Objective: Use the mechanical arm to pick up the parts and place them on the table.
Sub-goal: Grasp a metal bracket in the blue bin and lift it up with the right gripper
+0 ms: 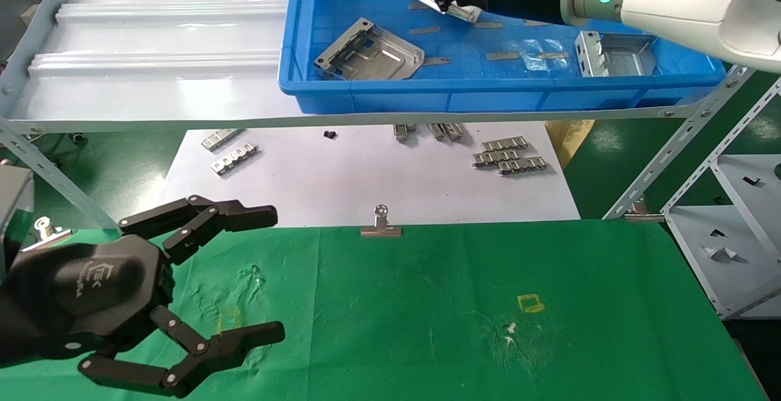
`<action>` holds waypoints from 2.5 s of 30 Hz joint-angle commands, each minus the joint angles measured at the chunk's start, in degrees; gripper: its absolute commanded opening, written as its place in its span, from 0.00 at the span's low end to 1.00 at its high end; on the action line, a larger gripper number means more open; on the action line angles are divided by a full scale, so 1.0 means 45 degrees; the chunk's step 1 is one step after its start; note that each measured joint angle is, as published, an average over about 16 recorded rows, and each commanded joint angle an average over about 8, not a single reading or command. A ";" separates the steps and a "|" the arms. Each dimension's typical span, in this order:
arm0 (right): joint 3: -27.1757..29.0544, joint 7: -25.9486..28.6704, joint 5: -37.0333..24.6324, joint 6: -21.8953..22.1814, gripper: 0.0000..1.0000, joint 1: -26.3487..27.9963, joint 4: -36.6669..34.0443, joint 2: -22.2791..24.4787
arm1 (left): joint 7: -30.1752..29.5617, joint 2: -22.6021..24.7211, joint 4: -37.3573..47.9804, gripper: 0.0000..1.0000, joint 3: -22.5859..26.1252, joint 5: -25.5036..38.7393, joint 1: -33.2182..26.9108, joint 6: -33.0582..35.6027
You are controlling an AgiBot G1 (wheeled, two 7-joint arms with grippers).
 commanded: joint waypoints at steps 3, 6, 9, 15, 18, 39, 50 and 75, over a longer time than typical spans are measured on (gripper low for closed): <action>0.0086 -0.0317 0.0152 -0.0595 0.00 0.0222 -0.0181 0.0119 | 0.0000 0.0000 0.0000 1.00 0.0001 -0.0001 0.0000 0.0000; 0.0046 -0.0496 0.0102 -0.0746 0.00 0.0244 -0.0400 0.0091 | 0.0001 -0.0001 0.0000 1.00 0.0002 -0.0001 0.0000 -0.0001; -0.0035 -0.0738 -0.0010 -0.0800 0.00 0.0166 -0.0569 0.0019 | 0.0001 -0.0001 0.0000 1.00 0.0002 -0.0002 -0.0001 -0.0001; -0.0231 -0.1726 -0.0276 -0.0752 0.00 -0.0204 -0.0553 -0.0182 | 0.0002 -0.0002 0.0000 1.00 0.0004 -0.0003 -0.0001 -0.0002; -0.0320 -0.2261 -0.0392 -0.0627 0.00 -0.0372 -0.0494 -0.0259 | 0.0002 -0.0002 0.0000 1.00 0.0005 -0.0003 -0.0001 -0.0002; 0.0102 -0.2907 0.0308 0.1957 1.00 -0.0692 -0.0769 -0.0386 | 0.0005 -0.0004 0.0000 1.00 0.0010 -0.0007 -0.0002 -0.0004; 0.0126 -0.2765 0.0440 0.2561 1.00 -0.0812 -0.0788 -0.0371 | 0.0006 -0.0005 0.0000 1.00 0.0013 -0.0009 -0.0003 -0.0005; -0.0295 -0.1596 0.0076 0.2305 0.00 -0.0702 -0.0892 -0.0453 | 0.0009 -0.0007 0.0000 1.00 0.0019 -0.0013 -0.0005 -0.0008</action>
